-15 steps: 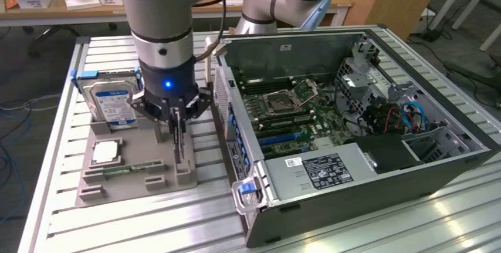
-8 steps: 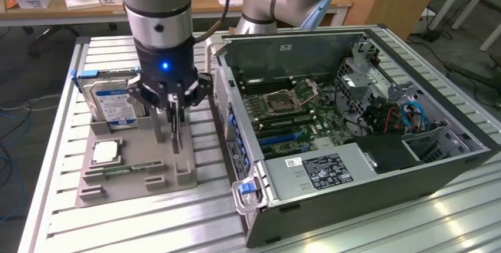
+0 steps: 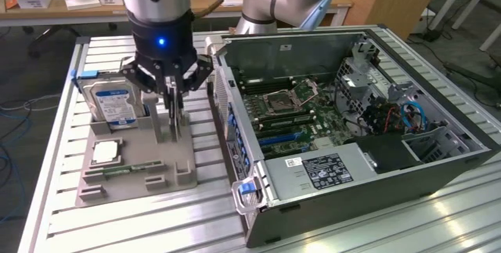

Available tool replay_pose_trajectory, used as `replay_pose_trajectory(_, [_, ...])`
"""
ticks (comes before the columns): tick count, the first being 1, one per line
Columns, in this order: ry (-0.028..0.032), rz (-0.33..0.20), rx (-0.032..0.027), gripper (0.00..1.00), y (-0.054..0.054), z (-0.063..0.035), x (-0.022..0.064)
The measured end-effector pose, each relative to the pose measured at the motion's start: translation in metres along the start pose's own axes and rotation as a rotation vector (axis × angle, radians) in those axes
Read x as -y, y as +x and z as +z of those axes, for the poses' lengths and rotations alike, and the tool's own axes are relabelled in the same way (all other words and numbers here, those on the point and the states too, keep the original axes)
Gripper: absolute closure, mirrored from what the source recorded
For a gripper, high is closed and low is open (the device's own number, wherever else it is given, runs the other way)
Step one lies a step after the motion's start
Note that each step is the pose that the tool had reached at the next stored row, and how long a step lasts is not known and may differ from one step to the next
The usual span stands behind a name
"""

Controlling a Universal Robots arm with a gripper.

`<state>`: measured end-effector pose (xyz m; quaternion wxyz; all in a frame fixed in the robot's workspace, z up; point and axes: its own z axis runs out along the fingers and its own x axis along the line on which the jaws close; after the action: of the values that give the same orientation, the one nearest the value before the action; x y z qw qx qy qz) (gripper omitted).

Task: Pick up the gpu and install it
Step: 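Pick up the gpu and move the gpu toward the slot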

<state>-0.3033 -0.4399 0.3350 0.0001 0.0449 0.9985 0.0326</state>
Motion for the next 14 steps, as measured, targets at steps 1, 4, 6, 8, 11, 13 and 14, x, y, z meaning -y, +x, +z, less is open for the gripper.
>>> replay_pose_trajectory(1, [-0.0001,0.000,0.0000,0.73,0.000,-0.0045,-0.0003])
replay_pose_trajectory(4, [-0.0001,0.000,0.0000,0.73,0.000,-0.0178,-0.0011])
replay_pose_trajectory(6, [-0.0007,0.000,0.0000,0.73,0.000,-0.0261,-0.0017])
replay_pose_trajectory(8, [-0.0010,0.001,-0.0001,0.73,0.000,-0.0330,-0.0022])
replay_pose_trajectory(11, [-0.0013,0.001,0.0000,0.73,0.000,-0.0390,-0.0026])
replay_pose_trajectory(13, [-0.0019,0.001,-0.0001,0.73,0.000,-0.0440,-0.0029])
replay_pose_trajectory(14, [-0.0020,0.001,-0.0001,0.73,0.000,-0.0469,-0.0031])
